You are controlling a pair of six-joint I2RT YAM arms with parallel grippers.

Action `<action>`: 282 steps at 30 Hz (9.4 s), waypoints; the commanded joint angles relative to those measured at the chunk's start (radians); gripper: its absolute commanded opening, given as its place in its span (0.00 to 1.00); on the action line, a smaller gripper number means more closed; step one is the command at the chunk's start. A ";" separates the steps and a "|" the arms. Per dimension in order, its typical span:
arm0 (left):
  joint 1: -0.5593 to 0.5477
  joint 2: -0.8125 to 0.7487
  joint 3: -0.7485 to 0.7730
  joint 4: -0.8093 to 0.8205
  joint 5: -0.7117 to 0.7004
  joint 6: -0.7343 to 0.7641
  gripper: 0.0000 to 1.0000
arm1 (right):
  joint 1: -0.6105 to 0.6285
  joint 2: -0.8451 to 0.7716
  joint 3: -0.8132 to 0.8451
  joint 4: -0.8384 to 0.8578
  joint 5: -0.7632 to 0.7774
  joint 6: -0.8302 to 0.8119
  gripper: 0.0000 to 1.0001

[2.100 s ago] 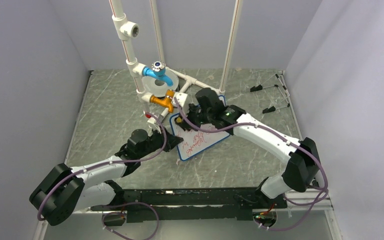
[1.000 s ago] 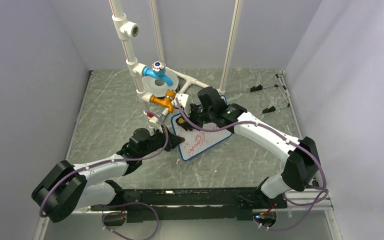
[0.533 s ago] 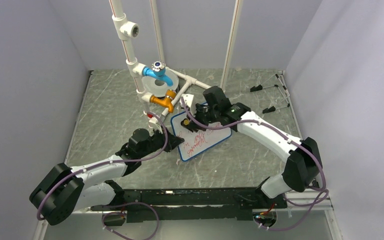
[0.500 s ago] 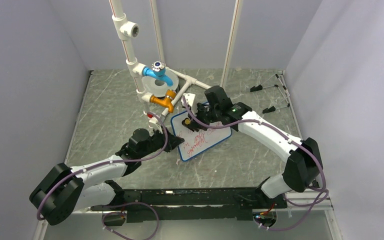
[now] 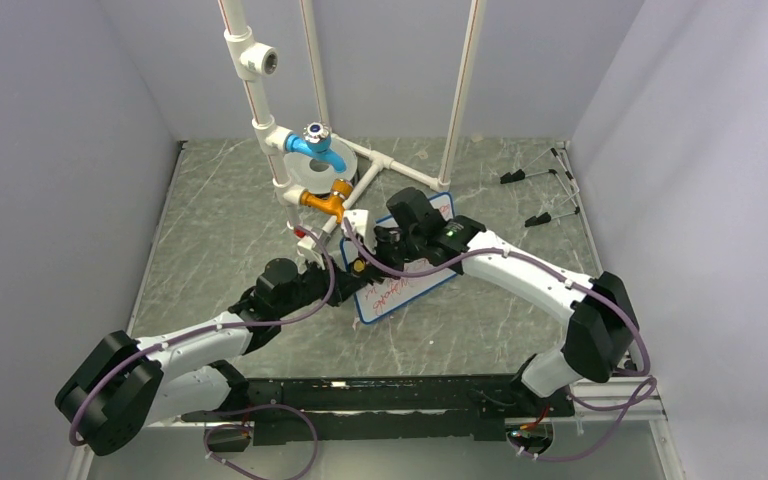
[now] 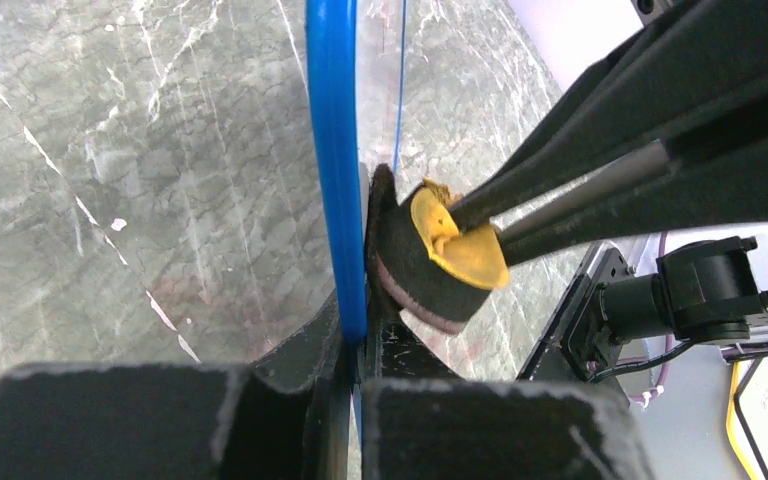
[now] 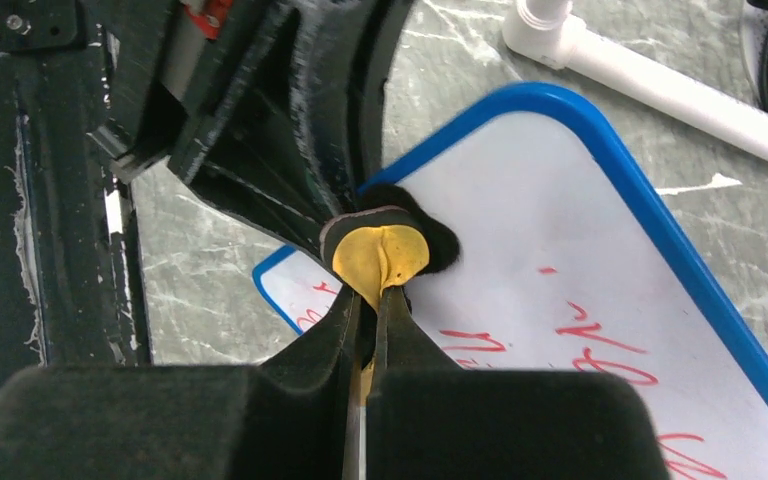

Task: Erase the whiteboard
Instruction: Erase the whiteboard at the center of the board.

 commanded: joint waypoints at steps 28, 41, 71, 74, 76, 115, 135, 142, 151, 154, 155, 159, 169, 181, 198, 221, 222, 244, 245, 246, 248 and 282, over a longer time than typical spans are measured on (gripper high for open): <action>-0.028 0.049 0.042 0.075 0.136 0.060 0.00 | -0.131 -0.040 -0.018 0.116 0.072 0.087 0.00; -0.032 0.055 0.027 0.099 0.144 0.046 0.00 | -0.164 -0.052 -0.004 0.172 0.150 0.173 0.00; -0.035 0.047 0.016 0.106 0.139 0.050 0.00 | -0.160 -0.040 -0.014 0.021 -0.200 -0.032 0.00; -0.035 0.028 0.016 0.087 0.127 0.055 0.00 | -0.111 -0.023 0.002 -0.006 -0.207 -0.059 0.00; -0.035 0.018 0.018 0.072 0.122 0.061 0.00 | -0.098 -0.015 0.011 -0.009 -0.188 -0.055 0.00; -0.046 0.106 0.032 0.136 0.212 0.073 0.00 | -0.086 -0.065 -0.004 0.013 -0.060 -0.040 0.00; -0.049 0.120 0.037 0.179 0.198 0.071 0.00 | -0.072 -0.041 0.031 -0.043 -0.161 -0.031 0.00; -0.049 0.116 0.027 0.193 0.180 0.072 0.00 | -0.141 -0.034 0.034 -0.034 -0.084 -0.029 0.00; -0.049 0.153 0.023 0.214 0.153 0.037 0.00 | -0.244 -0.076 -0.006 0.018 -0.051 -0.013 0.00; -0.050 0.157 0.029 0.209 0.143 0.026 0.00 | -0.220 -0.076 -0.004 -0.004 -0.113 -0.032 0.00; -0.049 0.156 0.029 0.206 0.140 0.025 0.00 | -0.206 -0.076 -0.003 -0.009 -0.139 -0.036 0.00; -0.048 0.146 0.038 0.181 0.126 0.030 0.00 | -0.116 -0.049 0.000 -0.016 -0.140 -0.049 0.00; -0.037 0.088 -0.031 0.185 0.052 0.001 0.00 | -0.310 -0.132 -0.024 0.037 0.028 0.010 0.00; -0.033 0.033 -0.045 0.162 0.046 0.005 0.00 | -0.071 -0.035 -0.022 -0.028 -0.113 -0.076 0.00; -0.033 -0.005 -0.029 0.112 0.043 0.046 0.00 | -0.137 -0.086 -0.041 -0.016 -0.119 -0.079 0.00; -0.034 0.011 -0.040 0.144 0.091 0.046 0.00 | -0.093 -0.058 -0.035 -0.049 -0.105 -0.125 0.00; -0.032 0.007 -0.041 0.140 0.090 0.049 0.00 | -0.096 -0.056 -0.028 -0.048 -0.098 -0.119 0.00; -0.032 0.024 -0.056 0.189 0.099 0.053 0.00 | -0.188 -0.070 -0.017 -0.043 -0.070 -0.109 0.00; -0.032 0.027 -0.053 0.188 0.100 0.053 0.00 | -0.210 -0.079 -0.024 -0.028 -0.052 -0.095 0.00; -0.033 0.030 -0.051 0.191 0.102 0.053 0.00 | -0.233 -0.085 -0.030 -0.018 -0.037 -0.088 0.00; -0.033 0.039 -0.047 0.198 0.108 0.054 0.00 | -0.261 -0.092 -0.043 -0.007 -0.026 -0.082 0.00; -0.033 0.002 -0.073 0.207 0.106 0.032 0.00 | -0.177 -0.074 -0.035 0.018 -0.052 -0.038 0.00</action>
